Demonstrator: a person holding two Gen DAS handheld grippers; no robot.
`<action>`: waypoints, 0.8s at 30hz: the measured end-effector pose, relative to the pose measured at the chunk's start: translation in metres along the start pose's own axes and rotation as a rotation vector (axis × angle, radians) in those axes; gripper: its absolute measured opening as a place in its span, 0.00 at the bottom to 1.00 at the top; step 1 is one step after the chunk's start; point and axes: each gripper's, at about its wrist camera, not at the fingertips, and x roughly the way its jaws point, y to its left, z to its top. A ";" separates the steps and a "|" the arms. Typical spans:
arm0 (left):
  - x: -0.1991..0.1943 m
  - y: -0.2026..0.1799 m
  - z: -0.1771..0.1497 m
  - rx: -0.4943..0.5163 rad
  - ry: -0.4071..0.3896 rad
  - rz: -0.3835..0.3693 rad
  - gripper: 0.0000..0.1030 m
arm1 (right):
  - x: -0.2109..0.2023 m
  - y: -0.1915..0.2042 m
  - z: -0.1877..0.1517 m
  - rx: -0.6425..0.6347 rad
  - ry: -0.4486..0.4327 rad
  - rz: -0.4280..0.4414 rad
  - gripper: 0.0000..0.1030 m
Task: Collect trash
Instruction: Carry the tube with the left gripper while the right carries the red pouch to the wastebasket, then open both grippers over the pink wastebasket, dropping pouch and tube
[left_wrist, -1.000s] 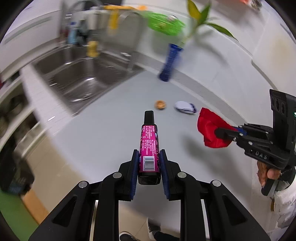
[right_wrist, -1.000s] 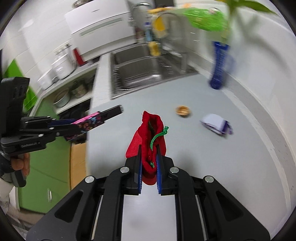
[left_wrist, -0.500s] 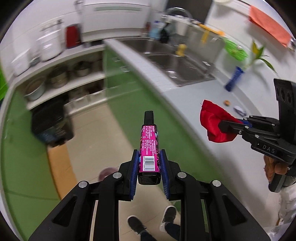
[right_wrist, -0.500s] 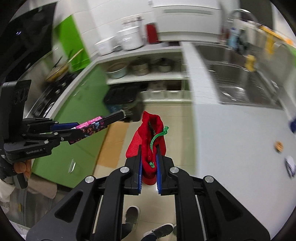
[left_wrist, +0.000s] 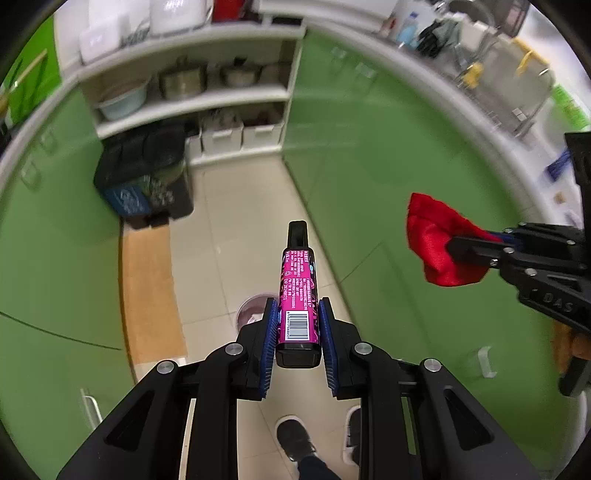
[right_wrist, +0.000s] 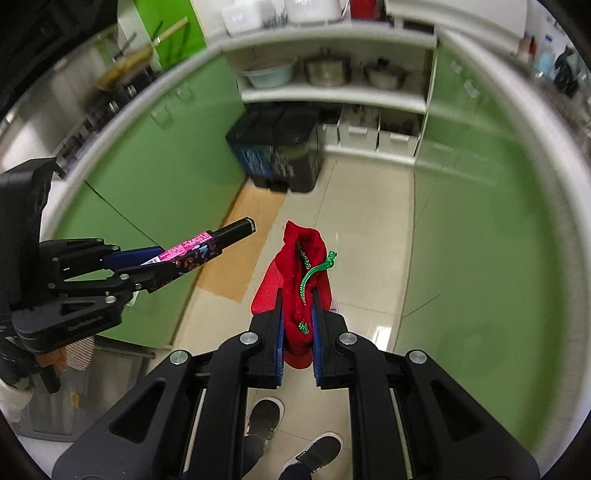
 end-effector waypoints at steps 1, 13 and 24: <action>0.028 0.009 -0.008 -0.012 0.012 -0.004 0.22 | 0.024 -0.003 -0.005 -0.003 0.012 -0.004 0.11; 0.188 0.054 -0.052 -0.067 0.059 -0.044 0.55 | 0.169 -0.039 -0.054 0.020 0.079 -0.026 0.11; 0.185 0.078 -0.053 -0.143 0.018 0.001 0.95 | 0.209 -0.033 -0.059 -0.016 0.128 -0.004 0.11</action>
